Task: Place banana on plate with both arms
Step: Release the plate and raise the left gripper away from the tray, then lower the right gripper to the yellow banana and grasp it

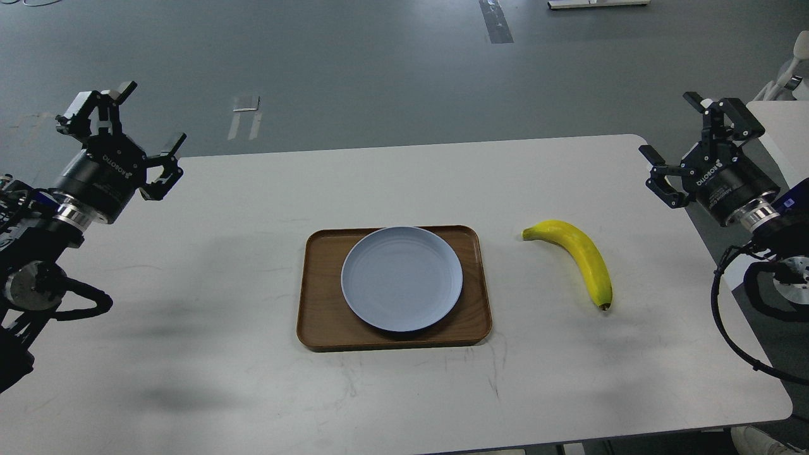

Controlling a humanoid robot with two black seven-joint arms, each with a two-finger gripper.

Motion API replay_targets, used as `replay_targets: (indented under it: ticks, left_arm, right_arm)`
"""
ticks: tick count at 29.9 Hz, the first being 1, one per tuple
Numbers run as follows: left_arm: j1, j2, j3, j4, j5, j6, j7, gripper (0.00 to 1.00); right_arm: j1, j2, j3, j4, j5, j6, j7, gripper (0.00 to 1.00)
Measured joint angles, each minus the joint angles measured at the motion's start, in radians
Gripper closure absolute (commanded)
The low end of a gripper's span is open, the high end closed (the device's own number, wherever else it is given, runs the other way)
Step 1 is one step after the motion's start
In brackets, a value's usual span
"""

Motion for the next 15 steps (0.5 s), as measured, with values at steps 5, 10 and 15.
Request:
replay_targets:
  ticks: [5,10,15]
  left_arm:
    - [0.0,-0.004,-0.001,0.003,0.007,0.0,0.004,0.02]
    - [-0.001,-0.005,0.005,0.003,0.011,0.0,0.005,0.02]
    - [-0.003,-0.005,0.007,0.002,0.012,0.0,0.005,0.02]
  right_arm:
    - [0.043,-0.062,-0.008,0.04,-0.335,0.0,0.0,0.0]
    - [0.126,-0.102,-0.014,0.048,-0.703,0.0,0.0,0.0]
    - [0.252,-0.09,-0.139,0.064,-1.077,0.0,0.0,0.0]
